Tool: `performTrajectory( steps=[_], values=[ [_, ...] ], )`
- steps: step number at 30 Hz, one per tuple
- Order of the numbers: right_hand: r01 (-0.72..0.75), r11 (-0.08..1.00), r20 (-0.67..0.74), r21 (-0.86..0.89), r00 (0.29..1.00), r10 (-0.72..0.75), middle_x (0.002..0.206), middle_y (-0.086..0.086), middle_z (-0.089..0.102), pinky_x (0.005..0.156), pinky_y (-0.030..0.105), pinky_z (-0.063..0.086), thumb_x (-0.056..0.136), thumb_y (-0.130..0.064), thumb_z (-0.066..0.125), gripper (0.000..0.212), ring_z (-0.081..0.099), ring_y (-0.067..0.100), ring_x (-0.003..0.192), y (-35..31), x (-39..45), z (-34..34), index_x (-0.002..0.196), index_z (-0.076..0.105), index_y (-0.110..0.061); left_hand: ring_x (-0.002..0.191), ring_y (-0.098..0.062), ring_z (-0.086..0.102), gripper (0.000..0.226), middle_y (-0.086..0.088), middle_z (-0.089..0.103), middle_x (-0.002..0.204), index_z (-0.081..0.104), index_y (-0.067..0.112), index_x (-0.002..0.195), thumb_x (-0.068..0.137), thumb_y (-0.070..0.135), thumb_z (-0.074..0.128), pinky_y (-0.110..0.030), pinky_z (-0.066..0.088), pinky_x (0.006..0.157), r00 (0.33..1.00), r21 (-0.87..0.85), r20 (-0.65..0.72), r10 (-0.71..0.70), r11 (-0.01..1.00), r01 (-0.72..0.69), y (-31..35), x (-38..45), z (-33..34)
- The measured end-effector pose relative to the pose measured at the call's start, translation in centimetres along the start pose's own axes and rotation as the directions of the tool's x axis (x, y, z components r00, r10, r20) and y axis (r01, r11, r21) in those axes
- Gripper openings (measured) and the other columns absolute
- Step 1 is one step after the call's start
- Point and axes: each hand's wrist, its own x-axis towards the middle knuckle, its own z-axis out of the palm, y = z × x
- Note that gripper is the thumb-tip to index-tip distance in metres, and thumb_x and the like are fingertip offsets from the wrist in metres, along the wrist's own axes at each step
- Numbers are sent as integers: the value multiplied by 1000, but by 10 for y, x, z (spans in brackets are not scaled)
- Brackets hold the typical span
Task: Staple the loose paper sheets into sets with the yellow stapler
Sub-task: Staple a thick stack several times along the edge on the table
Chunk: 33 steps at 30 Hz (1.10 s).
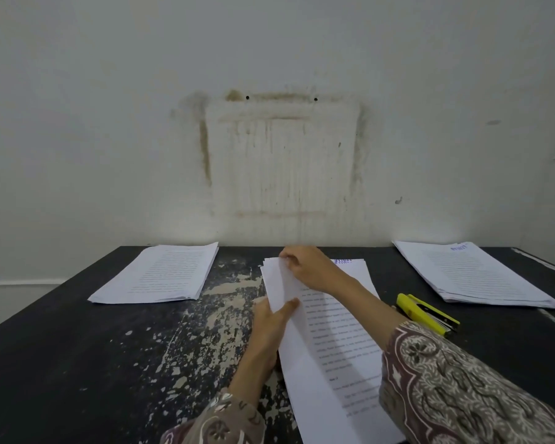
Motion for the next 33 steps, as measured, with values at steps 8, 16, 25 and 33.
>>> performTrajectory(
  steps=[8, 16, 25, 33],
  values=[
    [62, 998, 134, -8, 989, -61, 127, 6, 59, 86, 27, 46, 95, -10, 40, 32, 54, 22, 110, -1, 2, -2, 117, 64, -9, 76, -22, 64, 8, -11, 67, 93, 59, 13, 96, 88, 14, 58, -26, 52, 59, 999, 14, -28, -19, 1000, 19, -1, 5, 2],
    [98, 995, 176, 18, 979, -100, 123, 6, 63, 91, 31, 48, 92, -5, 45, 32, 60, 23, 103, -7, 2, -6, 115, 66, -9, 73, -23, 65, 11, -14, 67, 93, 59, 11, 96, 90, 20, 57, -29, 53, 57, 996, -21, -83, -23, 1000, 21, 0, 8, 0],
    [145, 988, 242, -45, 961, -130, 128, 9, 56, 84, 25, 38, 96, -9, 38, 35, 51, 17, 100, -5, 0, -3, 123, 60, -12, 75, -21, 61, 27, -14, 62, 94, 57, 5, 100, 95, 29, 46, -24, 50, 54, 992, -1, -123, 4, 1000, -4, 1, 6, 1],
    [85, 986, 237, -144, 970, -49, 118, 9, 58, 82, 31, 41, 99, -22, 29, 35, 55, 24, 102, 3, -4, 0, 115, 57, -10, 66, -13, 51, 31, -1, 51, 75, 48, 18, 71, 97, 31, 39, -25, 44, 57, 991, -2, -122, 62, 998, -63, 9, -1, 7]
  ],
)
